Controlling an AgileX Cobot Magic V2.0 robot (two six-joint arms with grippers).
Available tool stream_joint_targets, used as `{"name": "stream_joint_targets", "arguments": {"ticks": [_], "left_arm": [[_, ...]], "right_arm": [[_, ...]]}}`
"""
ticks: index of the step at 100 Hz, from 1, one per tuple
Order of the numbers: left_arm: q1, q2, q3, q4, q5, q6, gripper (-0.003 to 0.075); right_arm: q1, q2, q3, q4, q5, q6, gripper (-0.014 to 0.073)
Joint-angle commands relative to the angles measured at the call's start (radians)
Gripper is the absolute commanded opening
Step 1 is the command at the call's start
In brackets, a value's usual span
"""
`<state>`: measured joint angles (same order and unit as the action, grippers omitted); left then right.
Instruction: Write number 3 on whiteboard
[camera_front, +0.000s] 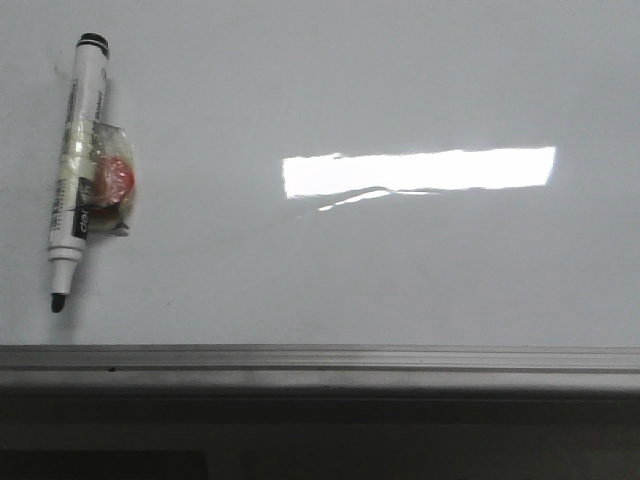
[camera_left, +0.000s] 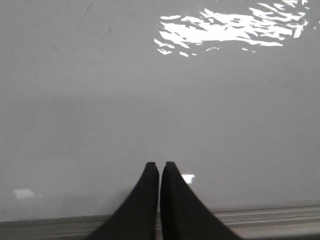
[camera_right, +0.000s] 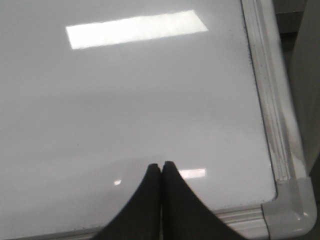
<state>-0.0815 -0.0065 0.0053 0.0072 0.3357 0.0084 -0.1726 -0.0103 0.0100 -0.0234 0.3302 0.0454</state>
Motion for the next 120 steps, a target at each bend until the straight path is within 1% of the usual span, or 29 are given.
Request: {"name": "stream_joint_targets", "arguments": {"ticks": [1, 31, 61, 81, 92, 99, 108, 120], "left_arm": [[0.006, -0.025, 0.034, -0.007, -0.052, -0.008, -0.002], [0.006, -0.025, 0.034, -0.007, -0.052, -0.008, -0.002], [0.006, -0.025, 0.034, -0.007, -0.052, -0.008, -0.002], [0.006, -0.025, 0.034, -0.007, -0.052, -0.008, -0.002], [0.006, -0.025, 0.034, 0.03, -0.082, 0.004, -0.002], [0.006, -0.025, 0.034, 0.03, -0.089, 0.004, -0.002], [0.006, -0.025, 0.034, 0.03, -0.12, 0.004, -0.002], [0.006, -0.025, 0.034, 0.064, -0.158, 0.004, -0.002]], "right_arm": [[-0.005, -0.015, 0.024, -0.001, -0.015, -0.002, -0.0064], [-0.005, -0.015, 0.024, -0.001, -0.015, -0.002, -0.0064], [0.121, -0.015, 0.024, -0.001, -0.015, -0.002, -0.0064], [0.124, -0.015, 0.024, -0.001, -0.015, -0.002, -0.0064], [0.124, -0.015, 0.024, -0.021, -0.015, -0.002, -0.0064], [0.124, -0.015, 0.024, -0.057, -0.039, -0.002, -0.0064], [0.124, -0.015, 0.024, -0.057, -0.096, -0.002, -0.0064], [0.124, -0.015, 0.024, -0.057, -0.212, -0.002, -0.0064]]}}
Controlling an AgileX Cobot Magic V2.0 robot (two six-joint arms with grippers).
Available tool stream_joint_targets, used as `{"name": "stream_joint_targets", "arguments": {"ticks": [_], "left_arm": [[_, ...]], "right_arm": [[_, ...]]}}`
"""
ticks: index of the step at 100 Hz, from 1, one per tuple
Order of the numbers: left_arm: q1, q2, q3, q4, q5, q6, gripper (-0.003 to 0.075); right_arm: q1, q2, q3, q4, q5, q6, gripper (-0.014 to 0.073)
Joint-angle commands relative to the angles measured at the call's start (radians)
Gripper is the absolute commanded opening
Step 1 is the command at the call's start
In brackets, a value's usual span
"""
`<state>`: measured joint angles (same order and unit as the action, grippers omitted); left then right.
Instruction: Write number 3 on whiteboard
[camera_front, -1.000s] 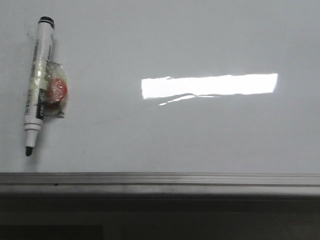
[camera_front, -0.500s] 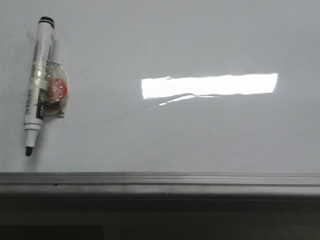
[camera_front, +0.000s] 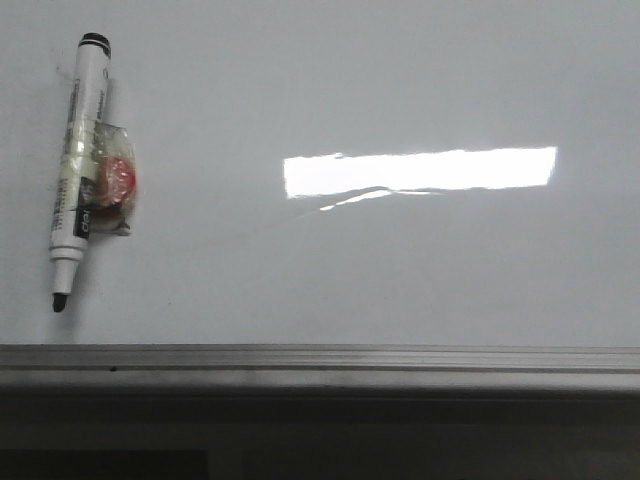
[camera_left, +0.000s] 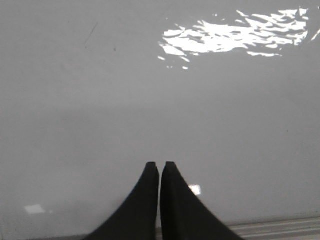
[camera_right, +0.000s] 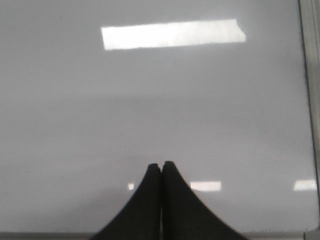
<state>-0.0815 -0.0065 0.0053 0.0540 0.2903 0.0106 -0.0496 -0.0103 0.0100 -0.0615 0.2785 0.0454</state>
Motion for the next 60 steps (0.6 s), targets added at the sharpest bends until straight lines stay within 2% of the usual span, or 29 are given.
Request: {"name": "stream_joint_targets", "arguments": {"ticks": [1, 8, 26, 33, 39, 60], "left_arm": [[0.006, -0.025, 0.034, 0.017, -0.115, 0.002, -0.002], [0.006, -0.025, 0.034, 0.017, -0.138, 0.002, -0.002], [0.006, -0.025, 0.032, 0.017, -0.182, 0.002, -0.002], [0.006, -0.023, 0.027, -0.001, -0.197, -0.011, -0.002], [0.008, -0.018, 0.01, -0.014, -0.189, -0.005, -0.002], [0.026, 0.101, -0.104, -0.011, -0.139, -0.005, -0.002]], "right_arm": [[0.001, -0.015, 0.024, -0.019, -0.175, -0.002, -0.0064], [0.001, -0.015, 0.024, -0.014, -0.231, -0.002, -0.0064], [0.001, -0.013, 0.024, -0.005, -0.186, -0.002, -0.0064], [0.001, 0.008, 0.02, 0.056, -0.187, -0.002, -0.0064], [0.001, 0.047, 0.005, 0.119, -0.18, -0.002, -0.0064], [0.001, 0.27, -0.1, 0.142, -0.153, -0.002, -0.0064]]}}
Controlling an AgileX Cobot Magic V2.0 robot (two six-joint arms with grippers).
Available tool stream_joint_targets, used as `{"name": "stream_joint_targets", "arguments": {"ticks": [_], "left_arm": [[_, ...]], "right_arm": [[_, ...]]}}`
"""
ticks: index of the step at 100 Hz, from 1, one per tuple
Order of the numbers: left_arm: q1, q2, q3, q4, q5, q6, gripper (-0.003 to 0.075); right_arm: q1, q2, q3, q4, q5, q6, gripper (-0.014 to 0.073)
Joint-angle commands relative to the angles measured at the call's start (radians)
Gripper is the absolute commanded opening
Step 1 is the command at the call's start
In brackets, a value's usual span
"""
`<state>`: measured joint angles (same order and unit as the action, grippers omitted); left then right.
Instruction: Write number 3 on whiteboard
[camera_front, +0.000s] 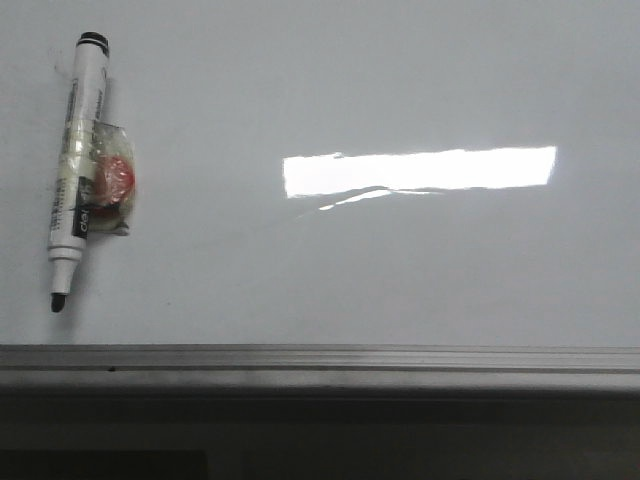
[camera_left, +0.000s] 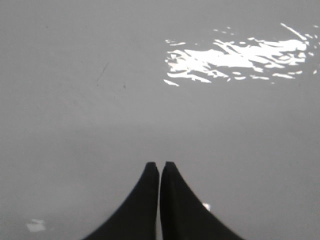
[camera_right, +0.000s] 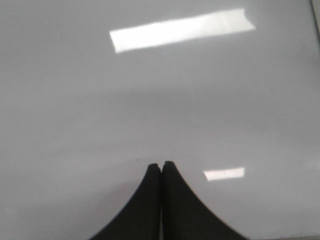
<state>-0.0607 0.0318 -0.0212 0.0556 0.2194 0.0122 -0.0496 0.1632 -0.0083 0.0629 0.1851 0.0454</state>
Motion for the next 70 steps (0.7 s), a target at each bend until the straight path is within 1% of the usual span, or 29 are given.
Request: {"name": "stream_joint_targets", "arguments": {"ticks": [1, 6, 16, 32, 37, 42, 44, 46, 47, 54, 58, 62, 70], "left_arm": [[0.006, 0.067, -0.082, -0.012, -0.068, -0.012, -0.002], [0.006, 0.104, -0.117, -0.015, -0.066, -0.007, -0.002], [0.006, 0.15, -0.177, -0.015, -0.066, -0.007, -0.002], [0.006, 0.173, -0.226, -0.02, -0.066, -0.007, -0.0015], [0.003, 0.173, -0.23, -0.022, -0.067, -0.007, 0.0022], [-0.001, 0.173, -0.23, -0.027, -0.076, -0.007, 0.0097], [-0.001, 0.173, -0.23, -0.028, -0.08, -0.007, 0.0148], [-0.001, 0.173, -0.23, -0.028, -0.083, -0.007, 0.0173], [-0.001, 0.173, -0.23, -0.028, -0.087, -0.007, 0.0198], [-0.001, 0.173, -0.225, -0.029, -0.121, -0.012, 0.0293], [-0.001, 0.173, -0.219, -0.056, -0.156, -0.012, 0.0312], [-0.003, 0.173, -0.217, -0.081, -0.171, -0.007, 0.0313], [-0.003, 0.174, -0.217, -0.075, -0.186, 0.004, 0.0313]], "right_arm": [[0.001, 0.104, -0.088, 0.017, -0.055, -0.002, -0.0064], [0.001, 0.155, -0.137, 0.015, -0.017, -0.004, -0.0064], [0.001, 0.237, -0.198, 0.015, -0.008, -0.004, -0.0064], [0.001, 0.27, -0.215, 0.015, -0.024, -0.004, -0.0064], [0.001, 0.27, -0.215, 0.015, -0.024, -0.004, -0.0064], [0.001, 0.27, -0.215, 0.015, -0.018, -0.004, -0.0064], [0.001, 0.27, -0.215, 0.015, -0.012, -0.004, -0.0064], [0.001, 0.27, -0.215, 0.015, -0.008, -0.004, -0.0064], [0.001, 0.27, -0.215, 0.015, -0.005, -0.004, -0.0064], [0.001, 0.27, -0.215, 0.015, 0.038, -0.004, -0.0064], [0.001, 0.27, -0.215, 0.015, 0.061, -0.004, -0.0064], [0.001, 0.27, -0.215, 0.015, 0.067, -0.004, -0.0064], [0.001, 0.27, -0.215, 0.011, 0.096, -0.004, -0.0064]]}}
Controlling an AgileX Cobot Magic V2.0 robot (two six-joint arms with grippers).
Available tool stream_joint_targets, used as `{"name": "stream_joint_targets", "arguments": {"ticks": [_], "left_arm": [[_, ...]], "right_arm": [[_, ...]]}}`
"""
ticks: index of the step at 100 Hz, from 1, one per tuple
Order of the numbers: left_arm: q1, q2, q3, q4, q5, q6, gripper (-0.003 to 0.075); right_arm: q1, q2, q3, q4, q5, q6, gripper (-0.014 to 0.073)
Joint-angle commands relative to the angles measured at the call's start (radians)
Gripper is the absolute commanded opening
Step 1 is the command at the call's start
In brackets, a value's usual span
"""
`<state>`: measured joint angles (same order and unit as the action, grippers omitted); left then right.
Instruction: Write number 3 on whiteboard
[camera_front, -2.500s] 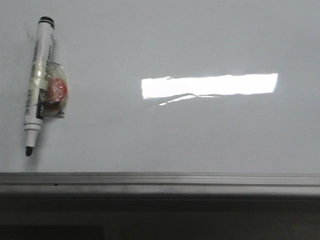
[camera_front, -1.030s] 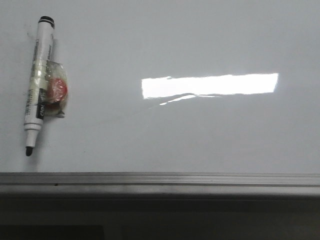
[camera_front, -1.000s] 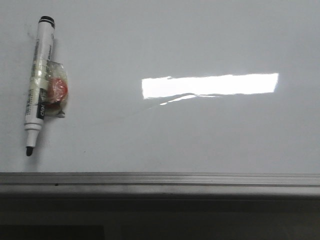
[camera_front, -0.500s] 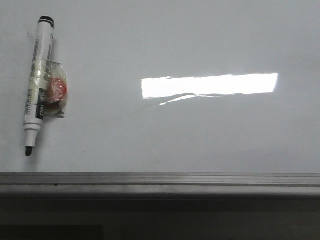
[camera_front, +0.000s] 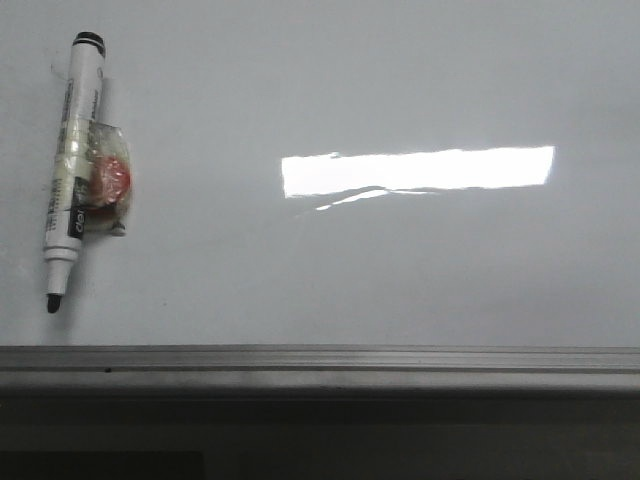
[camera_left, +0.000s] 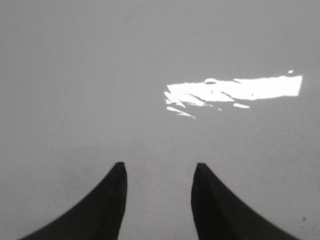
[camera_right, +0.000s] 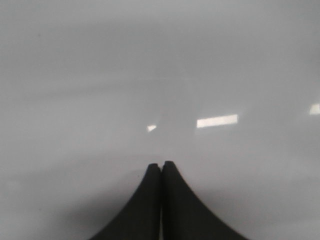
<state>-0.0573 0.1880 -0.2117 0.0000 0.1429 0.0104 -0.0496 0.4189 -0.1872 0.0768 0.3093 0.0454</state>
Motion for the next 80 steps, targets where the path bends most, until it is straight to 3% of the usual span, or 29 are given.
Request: {"name": "stream_joint_targets", "arguments": {"ticks": [1, 11, 21, 43, 64, 80], "left_arm": [[-0.006, 0.017, -0.027, -0.015, -0.109, 0.007, 0.0314], [-0.037, 0.023, -0.029, -0.013, -0.116, 0.028, 0.0321], [-0.139, 0.027, -0.037, -0.048, -0.151, 0.028, 0.0335], [-0.507, 0.064, -0.037, -0.037, -0.173, 0.028, 0.0343], [-0.841, 0.246, -0.031, 0.053, -0.204, 0.03, 0.0343], [-0.898, 0.417, -0.031, -0.055, -0.299, 0.029, 0.0343]], "right_arm": [[0.001, 0.014, -0.037, -0.003, -0.024, -0.004, -0.0064], [0.001, 0.014, -0.037, -0.003, -0.03, -0.004, -0.0064], [0.001, 0.014, -0.037, -0.003, -0.057, -0.004, -0.0064], [0.001, 0.014, -0.037, -0.003, -0.107, -0.004, -0.0064], [0.001, 0.014, -0.037, -0.003, -0.124, -0.004, -0.0064], [0.001, 0.014, -0.037, -0.003, -0.136, -0.004, -0.0064]]}}
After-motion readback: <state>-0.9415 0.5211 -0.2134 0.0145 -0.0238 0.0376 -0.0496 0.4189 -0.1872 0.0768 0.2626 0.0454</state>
